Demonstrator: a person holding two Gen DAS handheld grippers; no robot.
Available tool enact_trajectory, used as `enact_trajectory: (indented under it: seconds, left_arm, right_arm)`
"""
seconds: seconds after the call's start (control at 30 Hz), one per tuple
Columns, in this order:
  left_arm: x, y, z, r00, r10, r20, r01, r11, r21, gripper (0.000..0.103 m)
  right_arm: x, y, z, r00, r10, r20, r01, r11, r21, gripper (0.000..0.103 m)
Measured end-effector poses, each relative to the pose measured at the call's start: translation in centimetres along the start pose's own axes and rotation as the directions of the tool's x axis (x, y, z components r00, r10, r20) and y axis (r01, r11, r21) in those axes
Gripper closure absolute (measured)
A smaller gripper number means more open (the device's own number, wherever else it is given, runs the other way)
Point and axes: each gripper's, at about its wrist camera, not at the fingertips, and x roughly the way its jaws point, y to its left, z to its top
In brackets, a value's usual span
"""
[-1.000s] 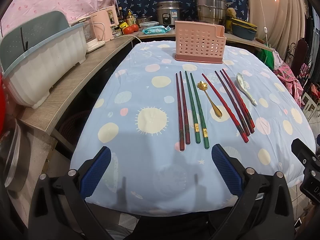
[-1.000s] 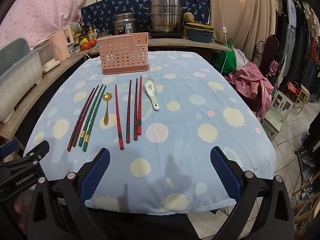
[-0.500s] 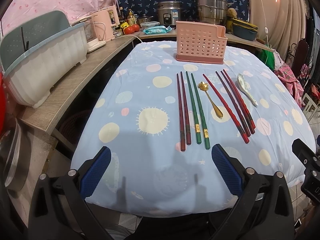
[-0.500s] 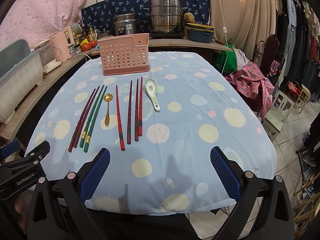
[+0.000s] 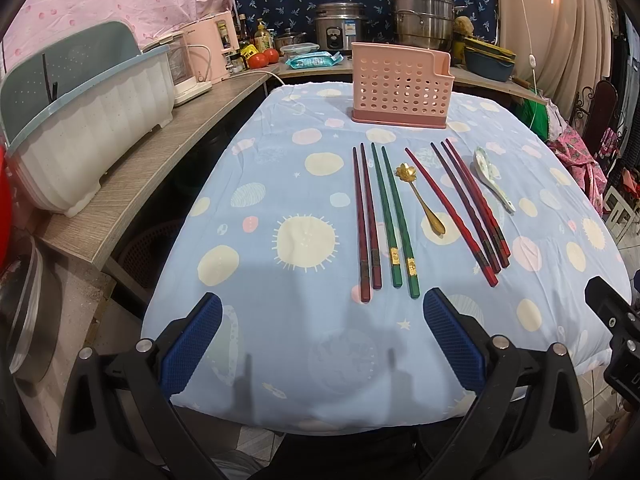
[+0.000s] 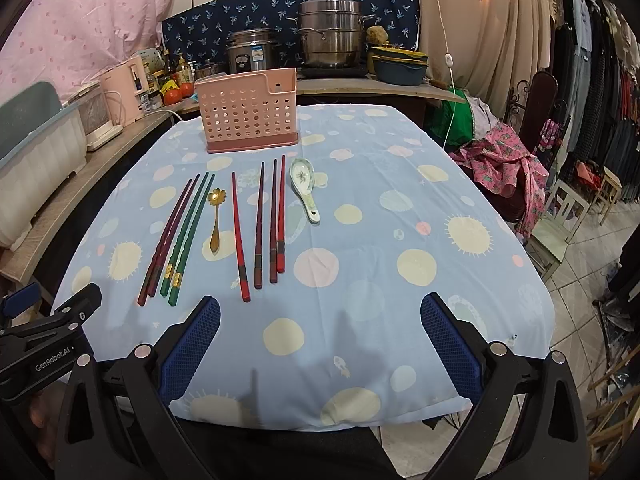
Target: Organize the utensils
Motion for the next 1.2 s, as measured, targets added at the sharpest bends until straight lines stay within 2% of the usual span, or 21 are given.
enact_trajectory:
  seconds: [1.2]
  left_arm:
    - [-0.03, 0.51, 0.18, 1.000, 0.002, 0.003, -0.002, 1.000, -0.001, 0.007]
  right_arm:
    - [-0.04, -0.04, -0.01, 1.000, 0.002, 0.004, -0.002, 1.000, 0.001, 0.007]
